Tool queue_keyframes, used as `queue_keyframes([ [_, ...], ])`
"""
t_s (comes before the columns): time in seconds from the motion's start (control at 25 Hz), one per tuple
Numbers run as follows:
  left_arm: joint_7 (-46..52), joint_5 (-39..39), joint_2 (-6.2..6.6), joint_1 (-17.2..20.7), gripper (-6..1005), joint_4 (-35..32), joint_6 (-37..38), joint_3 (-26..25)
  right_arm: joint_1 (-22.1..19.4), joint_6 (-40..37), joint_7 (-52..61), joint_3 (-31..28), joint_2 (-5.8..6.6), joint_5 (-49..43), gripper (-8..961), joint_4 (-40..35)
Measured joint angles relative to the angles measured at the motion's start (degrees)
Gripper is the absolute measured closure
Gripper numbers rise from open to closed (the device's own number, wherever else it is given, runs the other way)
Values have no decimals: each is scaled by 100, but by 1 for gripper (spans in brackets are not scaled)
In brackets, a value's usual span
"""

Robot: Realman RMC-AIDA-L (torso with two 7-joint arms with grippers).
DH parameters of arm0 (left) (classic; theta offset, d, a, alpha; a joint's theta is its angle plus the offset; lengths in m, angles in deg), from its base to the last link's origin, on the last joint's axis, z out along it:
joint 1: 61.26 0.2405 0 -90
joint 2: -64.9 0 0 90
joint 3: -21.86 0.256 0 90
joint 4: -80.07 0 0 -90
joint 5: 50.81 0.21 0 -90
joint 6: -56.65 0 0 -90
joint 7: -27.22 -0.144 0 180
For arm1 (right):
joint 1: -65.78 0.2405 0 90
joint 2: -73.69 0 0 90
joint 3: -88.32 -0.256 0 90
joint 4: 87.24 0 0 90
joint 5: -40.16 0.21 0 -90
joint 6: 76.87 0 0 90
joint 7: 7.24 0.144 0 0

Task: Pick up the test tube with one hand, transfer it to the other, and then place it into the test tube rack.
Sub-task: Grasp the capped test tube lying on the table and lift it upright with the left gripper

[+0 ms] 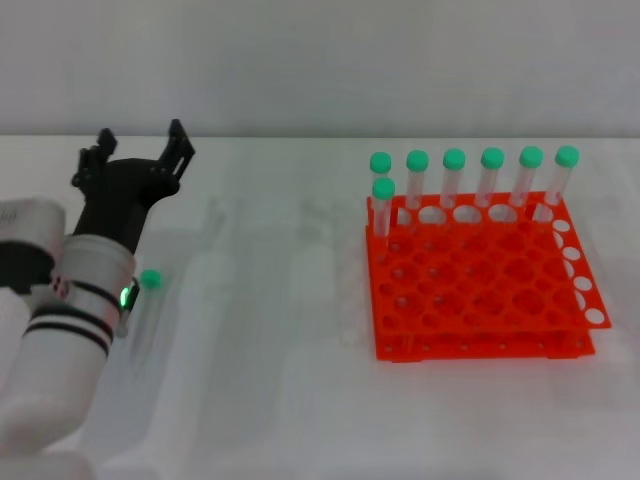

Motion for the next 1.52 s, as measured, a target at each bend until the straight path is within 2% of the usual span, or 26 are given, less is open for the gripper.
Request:
queue_keyframes([
  [0.12,-17,246,96,36,107,-430,835,-448,1,19,0,-3,8,1,139,5],
  [0.2,-25,696,238,146,107,-939,1855,-974,8,22,-1,-2,9,1,139,6],
  [0.36,-38,1402,342,345,107,-1691,3472,-1864,19,23,-9,-9,8,8,139,9],
  [0.44,-50,1698,323,443,108,-2083,4226,-2330,19,23,-8,-14,7,10,139,10],
  [0.56,-158,2135,257,479,108,-2755,5808,-3193,30,23,-6,-18,7,11,139,10],
  [0.68,-420,2420,97,413,108,-3306,7281,-3969,42,25,-6,-8,7,11,139,10],
  [0.76,-543,2491,24,400,108,-3552,7888,-4311,46,26,-6,-7,7,10,139,10],
  [0.96,-571,2548,17,203,108,-3919,9550,-5072,54,26,-4,-9,7,6,139,10],
  [1.28,-562,2704,54,-214,108,-3956,11653,-6354,54,26,-1,3,7,-2,139,-3],
  [1.52,-268,3654,25,-672,109,-3887,12581,-6534,99,26,0,1,7,-5,139,-16],
])
